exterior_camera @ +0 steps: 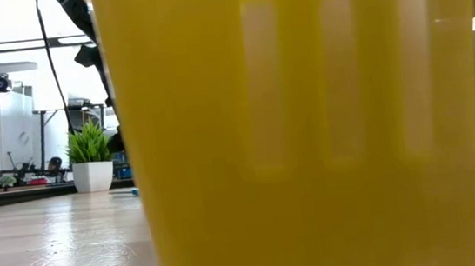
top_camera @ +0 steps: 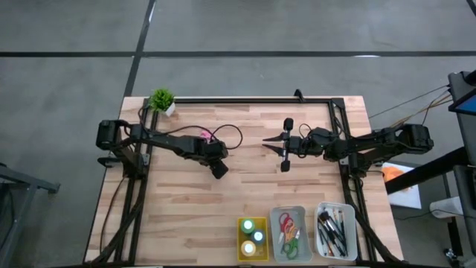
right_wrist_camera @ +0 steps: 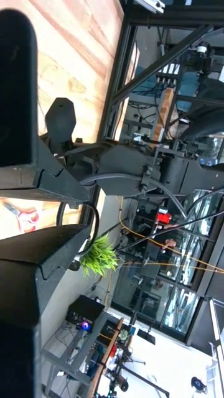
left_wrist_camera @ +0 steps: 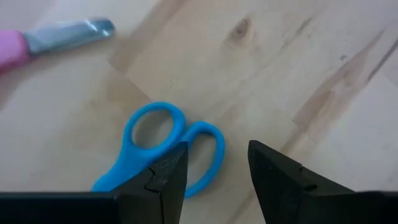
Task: Pick & Place Paint Supplies
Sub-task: Put the blue scissors into the gray bin
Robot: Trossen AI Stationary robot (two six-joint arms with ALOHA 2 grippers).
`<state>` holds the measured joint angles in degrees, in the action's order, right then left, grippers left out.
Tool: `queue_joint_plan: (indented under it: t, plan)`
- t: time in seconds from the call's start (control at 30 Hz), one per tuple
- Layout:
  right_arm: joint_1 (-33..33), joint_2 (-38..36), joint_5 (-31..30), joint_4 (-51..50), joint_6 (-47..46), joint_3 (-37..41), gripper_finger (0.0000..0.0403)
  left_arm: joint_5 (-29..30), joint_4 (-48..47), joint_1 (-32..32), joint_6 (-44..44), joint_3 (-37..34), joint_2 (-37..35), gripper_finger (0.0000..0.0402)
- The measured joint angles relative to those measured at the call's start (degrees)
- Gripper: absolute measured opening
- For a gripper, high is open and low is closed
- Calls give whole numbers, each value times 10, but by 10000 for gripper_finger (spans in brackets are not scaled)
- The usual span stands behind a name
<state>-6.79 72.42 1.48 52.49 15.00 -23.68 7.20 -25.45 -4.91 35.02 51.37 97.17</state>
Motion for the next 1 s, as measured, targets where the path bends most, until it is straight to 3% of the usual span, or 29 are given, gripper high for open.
queue_joint_plan:
  t: [1.0]
  plan:
    - [0, 0, 0, 0, 0, 0, 66, -3, 38, 9, 25, -26, 5, 169]
